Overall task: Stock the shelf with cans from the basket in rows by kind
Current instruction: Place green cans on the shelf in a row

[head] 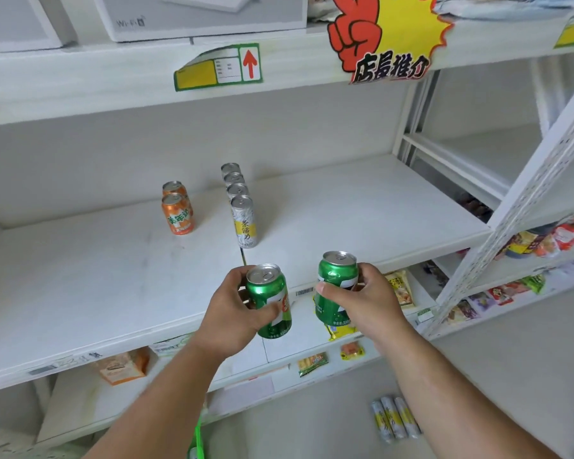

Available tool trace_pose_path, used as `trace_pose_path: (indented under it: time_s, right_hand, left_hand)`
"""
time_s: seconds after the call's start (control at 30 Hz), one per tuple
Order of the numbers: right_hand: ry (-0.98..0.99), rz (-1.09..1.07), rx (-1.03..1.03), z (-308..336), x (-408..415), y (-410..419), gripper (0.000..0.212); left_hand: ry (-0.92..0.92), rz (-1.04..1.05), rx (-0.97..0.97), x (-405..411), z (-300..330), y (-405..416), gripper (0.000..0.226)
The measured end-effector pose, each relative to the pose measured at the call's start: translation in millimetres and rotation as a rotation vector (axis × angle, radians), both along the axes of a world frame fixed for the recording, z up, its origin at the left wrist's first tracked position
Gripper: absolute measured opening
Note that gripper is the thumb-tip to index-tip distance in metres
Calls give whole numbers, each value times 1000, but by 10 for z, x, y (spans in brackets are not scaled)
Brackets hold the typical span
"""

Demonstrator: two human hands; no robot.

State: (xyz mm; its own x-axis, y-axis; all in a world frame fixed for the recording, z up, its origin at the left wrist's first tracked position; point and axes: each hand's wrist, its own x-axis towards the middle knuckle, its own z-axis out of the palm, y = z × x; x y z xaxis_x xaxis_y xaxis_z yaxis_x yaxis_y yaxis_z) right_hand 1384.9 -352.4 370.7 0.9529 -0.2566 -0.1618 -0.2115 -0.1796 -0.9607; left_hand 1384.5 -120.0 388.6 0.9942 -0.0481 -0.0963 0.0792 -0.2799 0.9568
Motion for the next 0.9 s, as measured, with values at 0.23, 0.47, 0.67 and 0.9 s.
trace_pose_path:
  time_s: [0.23,0.47,0.67,0.9]
  right_hand:
    - [-11,-39,-62,-5,286,-62,42]
    - [0,-5,-81,-154,740,-328,47]
    - [-7,58,-48,-293,1248,-649,47]
    - [1,111,-80,-547,1826,-981,51]
  left_hand:
    - [-19,-30,-32,345,-161,-73,60]
    - [-38,-27,-9,744,-329,-253,60]
    - [-59,5,80,1133,-461,-547,63]
    - [-61,85,172,1472,-708,-913,65]
